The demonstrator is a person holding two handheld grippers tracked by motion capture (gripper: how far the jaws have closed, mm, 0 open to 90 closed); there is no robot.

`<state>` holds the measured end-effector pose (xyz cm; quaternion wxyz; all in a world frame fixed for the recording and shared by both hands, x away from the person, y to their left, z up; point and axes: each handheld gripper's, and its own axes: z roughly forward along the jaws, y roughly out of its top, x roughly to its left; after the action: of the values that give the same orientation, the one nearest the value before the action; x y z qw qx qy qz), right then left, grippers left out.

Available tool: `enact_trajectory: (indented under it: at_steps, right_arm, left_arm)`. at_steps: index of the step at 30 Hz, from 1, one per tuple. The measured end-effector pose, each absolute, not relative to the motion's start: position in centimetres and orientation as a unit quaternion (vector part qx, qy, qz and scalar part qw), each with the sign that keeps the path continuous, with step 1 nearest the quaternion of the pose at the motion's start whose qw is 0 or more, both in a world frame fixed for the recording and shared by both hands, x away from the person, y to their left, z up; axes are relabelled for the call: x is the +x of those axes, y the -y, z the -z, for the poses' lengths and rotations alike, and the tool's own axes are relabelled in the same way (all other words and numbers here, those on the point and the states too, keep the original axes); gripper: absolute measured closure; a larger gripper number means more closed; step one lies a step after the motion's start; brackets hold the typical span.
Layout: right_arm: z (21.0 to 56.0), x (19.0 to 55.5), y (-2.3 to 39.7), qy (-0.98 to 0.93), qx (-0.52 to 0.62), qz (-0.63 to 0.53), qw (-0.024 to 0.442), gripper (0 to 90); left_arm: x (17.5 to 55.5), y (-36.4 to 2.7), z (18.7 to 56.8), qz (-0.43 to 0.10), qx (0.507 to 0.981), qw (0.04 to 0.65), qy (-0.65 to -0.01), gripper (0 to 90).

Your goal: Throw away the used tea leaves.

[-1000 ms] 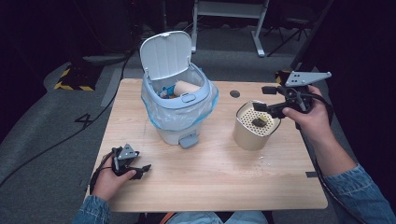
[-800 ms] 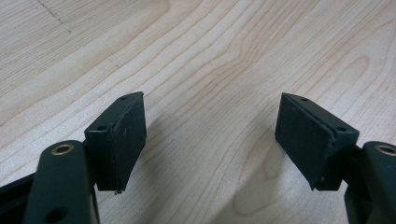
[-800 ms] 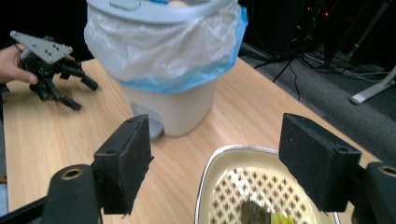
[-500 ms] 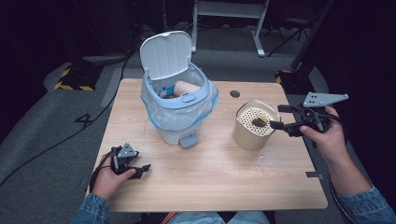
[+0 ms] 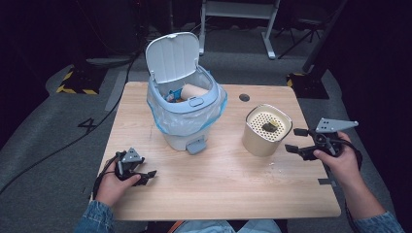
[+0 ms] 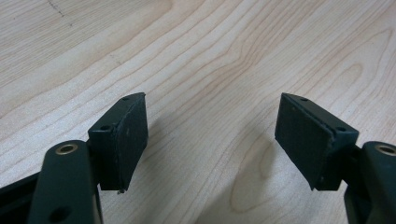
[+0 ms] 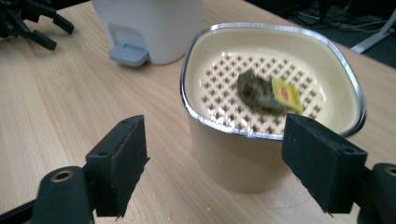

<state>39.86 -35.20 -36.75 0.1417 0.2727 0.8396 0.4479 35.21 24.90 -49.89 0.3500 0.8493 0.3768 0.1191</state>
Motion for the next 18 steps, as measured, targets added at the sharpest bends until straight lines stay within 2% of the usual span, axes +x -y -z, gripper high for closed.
enact_trajectory:
  at_steps: [18]
  right_arm:
    - [46.5,38.9,36.8,-0.845,0.321,-0.416,0.100,22.6]
  left_arm:
    - [35.0,-24.2,47.9,-0.135,0.839,0.379,-0.368,26.2]
